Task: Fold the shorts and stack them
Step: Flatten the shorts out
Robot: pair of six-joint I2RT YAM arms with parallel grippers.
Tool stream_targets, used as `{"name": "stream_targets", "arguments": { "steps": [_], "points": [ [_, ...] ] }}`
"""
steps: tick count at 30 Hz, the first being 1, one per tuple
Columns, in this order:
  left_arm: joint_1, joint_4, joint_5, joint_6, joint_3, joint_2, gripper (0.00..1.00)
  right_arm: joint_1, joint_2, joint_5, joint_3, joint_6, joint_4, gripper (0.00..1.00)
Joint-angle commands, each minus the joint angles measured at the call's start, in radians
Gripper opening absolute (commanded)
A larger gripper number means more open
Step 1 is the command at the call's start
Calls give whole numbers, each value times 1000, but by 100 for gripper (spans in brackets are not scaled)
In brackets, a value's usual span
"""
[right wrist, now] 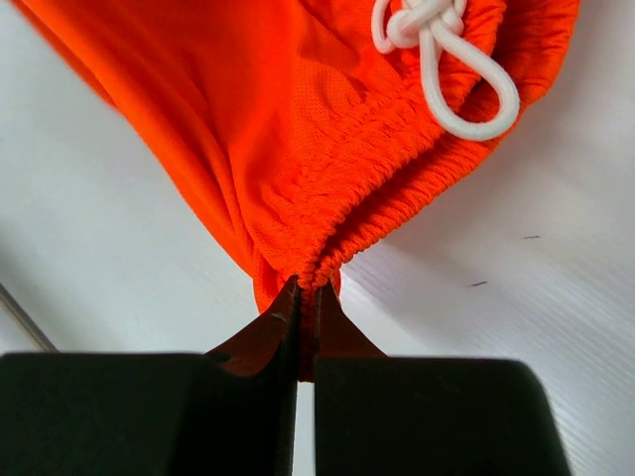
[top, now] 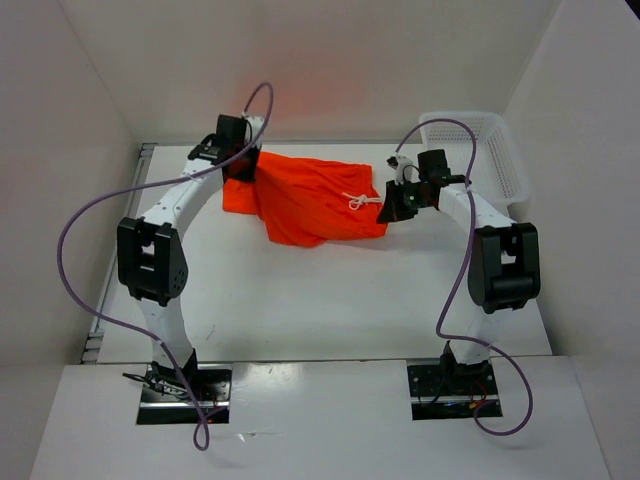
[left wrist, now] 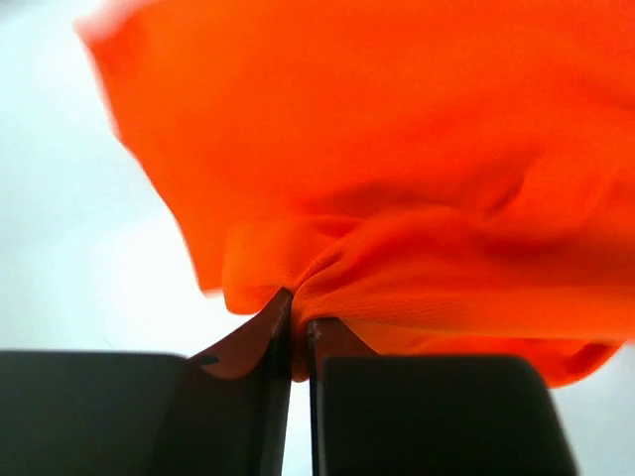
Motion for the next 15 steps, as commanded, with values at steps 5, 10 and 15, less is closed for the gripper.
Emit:
{"name": "stream_targets", "arguments": {
  "steps": [5,10,15],
  "points": [
    [-49,10,21,1,380,350,38,-4,36,-48,95,123,57,0],
    [-49,-1,68,1,389,274,77,-4,36,0,132,114,57,0],
    [12,-33,132,1,215,128,80,-4,47,0,132,105,66,0]
  ]
}}
